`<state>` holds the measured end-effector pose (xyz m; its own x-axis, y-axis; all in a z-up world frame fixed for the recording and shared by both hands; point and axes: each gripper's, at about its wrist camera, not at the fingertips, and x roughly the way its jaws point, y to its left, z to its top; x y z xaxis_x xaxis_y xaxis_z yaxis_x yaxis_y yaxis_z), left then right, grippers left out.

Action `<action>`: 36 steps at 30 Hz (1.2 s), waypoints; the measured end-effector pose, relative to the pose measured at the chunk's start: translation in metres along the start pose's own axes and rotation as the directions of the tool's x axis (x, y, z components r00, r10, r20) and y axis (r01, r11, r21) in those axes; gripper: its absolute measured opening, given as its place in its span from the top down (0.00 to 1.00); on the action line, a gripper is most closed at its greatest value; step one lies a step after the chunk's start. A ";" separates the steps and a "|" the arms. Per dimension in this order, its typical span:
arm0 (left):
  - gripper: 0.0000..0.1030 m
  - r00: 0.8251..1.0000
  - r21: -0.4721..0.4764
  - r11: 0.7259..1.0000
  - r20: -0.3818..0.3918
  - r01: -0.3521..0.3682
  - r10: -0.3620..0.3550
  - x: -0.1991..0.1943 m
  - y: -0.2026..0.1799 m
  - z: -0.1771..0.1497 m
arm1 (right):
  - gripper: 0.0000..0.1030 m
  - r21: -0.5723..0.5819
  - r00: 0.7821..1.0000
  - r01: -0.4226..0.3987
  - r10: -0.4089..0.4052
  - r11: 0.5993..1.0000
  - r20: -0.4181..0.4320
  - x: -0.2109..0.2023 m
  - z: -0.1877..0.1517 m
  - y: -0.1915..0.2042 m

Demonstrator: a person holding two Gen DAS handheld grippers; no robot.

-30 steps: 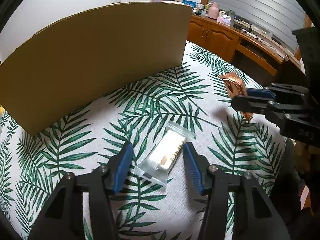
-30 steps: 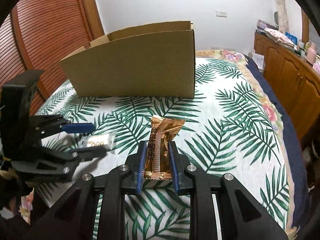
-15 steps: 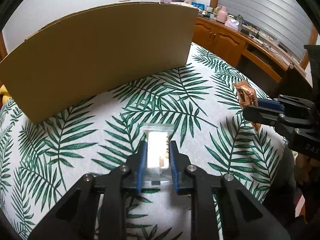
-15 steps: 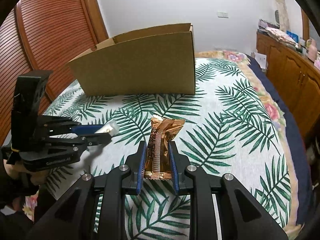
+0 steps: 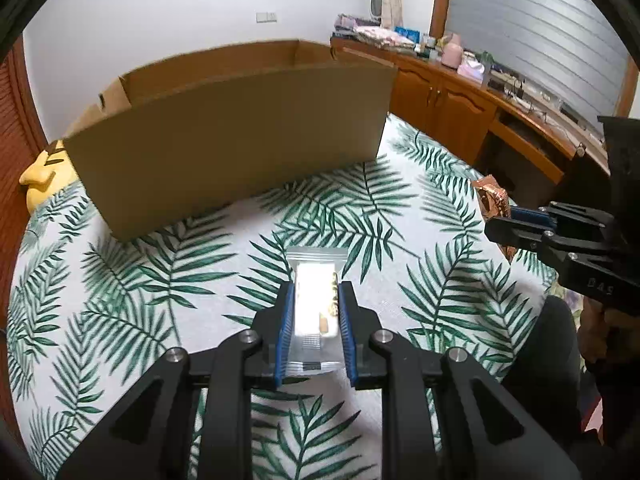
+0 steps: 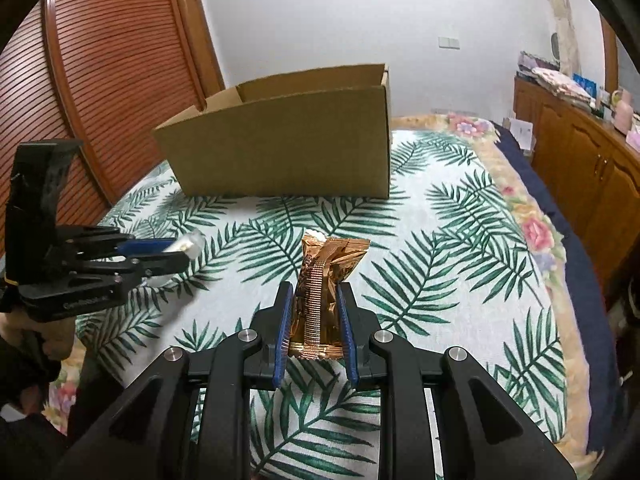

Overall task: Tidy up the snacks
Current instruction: 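Lift both held snacks and carry them over the cardboard box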

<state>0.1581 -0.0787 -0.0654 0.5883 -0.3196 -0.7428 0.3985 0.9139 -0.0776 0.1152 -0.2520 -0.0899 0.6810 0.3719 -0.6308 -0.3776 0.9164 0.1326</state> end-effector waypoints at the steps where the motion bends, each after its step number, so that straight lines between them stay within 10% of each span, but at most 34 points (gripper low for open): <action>1: 0.81 1.000 -0.002 1.000 0.010 -0.001 0.001 -0.005 0.001 0.001 | 0.80 -0.002 1.000 0.000 0.000 1.000 0.005 -0.002 0.001 0.001; 36: 0.81 0.948 -0.026 0.999 0.315 -0.033 0.039 -0.084 0.044 0.090 | 0.80 -0.199 0.977 0.065 -0.022 0.978 0.213 -0.039 0.125 0.052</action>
<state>0.1893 -0.0341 0.0532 0.7953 -0.3460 -0.4978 0.3606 0.9301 -0.0703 0.1472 -0.2000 0.0371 0.8067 0.3750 -0.4567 -0.4501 0.8907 -0.0638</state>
